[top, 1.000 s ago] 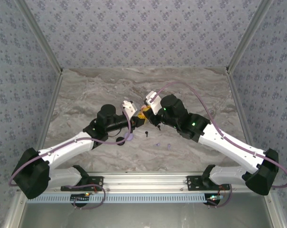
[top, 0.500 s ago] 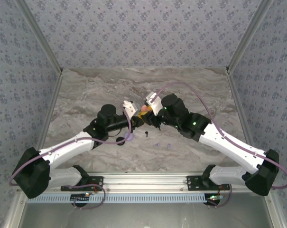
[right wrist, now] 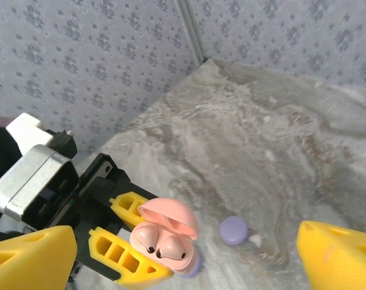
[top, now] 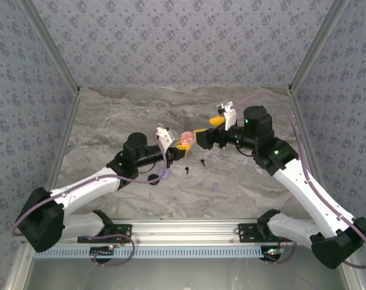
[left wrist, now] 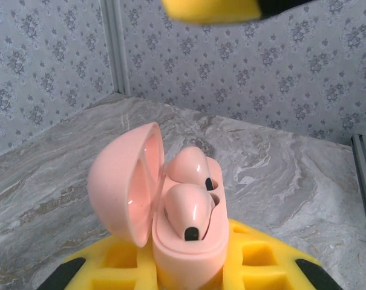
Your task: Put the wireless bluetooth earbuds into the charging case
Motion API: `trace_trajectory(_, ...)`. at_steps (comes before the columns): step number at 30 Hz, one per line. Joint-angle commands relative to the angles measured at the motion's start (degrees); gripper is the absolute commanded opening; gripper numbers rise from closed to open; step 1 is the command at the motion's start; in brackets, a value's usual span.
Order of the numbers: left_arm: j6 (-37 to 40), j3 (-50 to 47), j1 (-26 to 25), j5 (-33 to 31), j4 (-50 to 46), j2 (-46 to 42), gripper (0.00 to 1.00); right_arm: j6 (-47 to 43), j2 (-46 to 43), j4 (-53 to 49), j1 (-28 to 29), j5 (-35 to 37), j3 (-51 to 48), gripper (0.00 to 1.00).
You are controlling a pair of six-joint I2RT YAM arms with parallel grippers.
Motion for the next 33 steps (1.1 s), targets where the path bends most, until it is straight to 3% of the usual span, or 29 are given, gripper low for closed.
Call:
trace_trajectory(1,0.63,-0.38,-0.29,2.6,3.98,-1.17,0.06,7.55,2.25,5.55,-1.37,-13.98,-3.2,1.0)
trace_trajectory(10,0.67,0.39,-0.29,2.96,3.13,-0.94,0.06,7.95,9.11,8.32,2.09,-19.82,-1.42,1.0)
trace_trajectory(19,1.34,1.33,-0.31,2.57,1.14,-0.27,0.06,5.82,7.53,9.23,3.31,-21.12,-0.72,0.97)
trace_trajectory(29,1.16,1.53,-0.28,1.37,1.25,0.75,0.06,1.94,1.87,4.37,3.38,-16.84,-3.87,0.97)
trace_trajectory(33,1.12,1.49,-0.36,1.16,1.1,0.53,0.06,-0.23,1.8,-2.69,2.91,-8.14,-2.01,0.99)
